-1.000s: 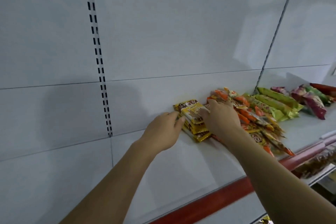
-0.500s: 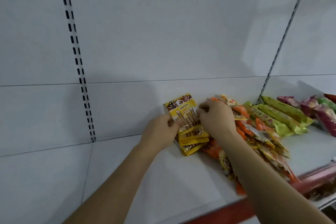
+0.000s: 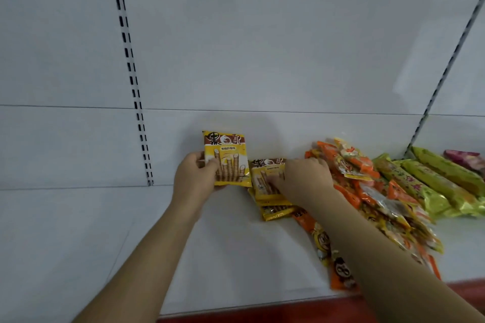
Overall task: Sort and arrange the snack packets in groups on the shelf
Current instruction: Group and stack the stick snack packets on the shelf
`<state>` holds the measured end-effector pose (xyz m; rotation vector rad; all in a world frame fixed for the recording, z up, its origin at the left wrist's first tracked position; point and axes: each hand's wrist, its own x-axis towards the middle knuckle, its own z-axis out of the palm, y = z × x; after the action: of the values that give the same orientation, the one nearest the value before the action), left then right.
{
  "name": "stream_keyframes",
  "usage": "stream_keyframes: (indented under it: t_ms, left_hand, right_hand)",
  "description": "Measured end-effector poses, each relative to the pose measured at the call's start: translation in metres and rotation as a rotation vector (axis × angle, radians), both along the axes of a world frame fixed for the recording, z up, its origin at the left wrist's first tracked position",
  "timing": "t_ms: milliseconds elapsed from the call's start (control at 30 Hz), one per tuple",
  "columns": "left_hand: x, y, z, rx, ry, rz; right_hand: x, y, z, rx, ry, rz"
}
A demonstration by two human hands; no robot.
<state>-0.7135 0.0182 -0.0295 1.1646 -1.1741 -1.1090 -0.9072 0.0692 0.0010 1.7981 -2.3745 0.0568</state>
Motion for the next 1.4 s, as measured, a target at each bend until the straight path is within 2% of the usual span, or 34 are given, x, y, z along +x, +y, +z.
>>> stream_keyframes:
  t_ms: [100,300,433,500,633,867,1000,1067,1133,1200,1267,1400]
  left_hand:
    - [0.007,0.002,-0.006,0.006,-0.055,0.027]
    - [0.021,-0.001,-0.007,0.051,-0.034,0.022]
    - [0.024,0.001,-0.005,0.044,-0.046,-0.050]
    - [0.022,0.005,-0.001,0.064,0.042,-0.109]
    - [0.013,0.021,0.012,0.103,0.304,-0.191]
    - [0.021,0.016,0.016,0.043,0.216,-0.328]
    - [0.018,0.009,0.007,0.030,0.115,-0.199]
    - [0.022,0.005,0.005,0.045,0.147,-0.173]
    - [0.027,0.001,0.002,0.057,0.157,-0.143]
    - [0.029,-0.001,-0.001,0.056,0.144,-0.128]
    - [0.027,0.000,-0.002,0.063,0.125,-0.130]
    - [0.025,-0.001,-0.005,0.071,0.072,-0.148]
  right_hand:
    - [0.000,-0.006,0.001,-0.049,-0.018,0.004]
    - [-0.005,-0.006,0.009,-0.296,-0.240,-0.050]
    - [0.005,0.005,0.029,-0.556,-0.553,0.000]
    - [0.023,0.006,0.030,-0.614,-0.675,0.038]
    - [0.066,0.000,0.009,-0.631,-0.673,0.071]
    - [0.073,0.001,-0.004,-0.690,-0.556,0.122]
    - [0.066,0.000,0.001,-0.582,-0.525,0.142]
    - [0.053,-0.003,0.002,-0.488,-0.375,0.092]
    - [0.038,-0.004,0.003,-0.325,-0.176,0.000]
    - [0.031,-0.002,0.002,-0.134,-0.062,-0.091]
    - [0.031,-0.003,0.001,0.014,-0.033,-0.133]
    - [0.031,-0.008,0.001,0.111,-0.061,-0.146]
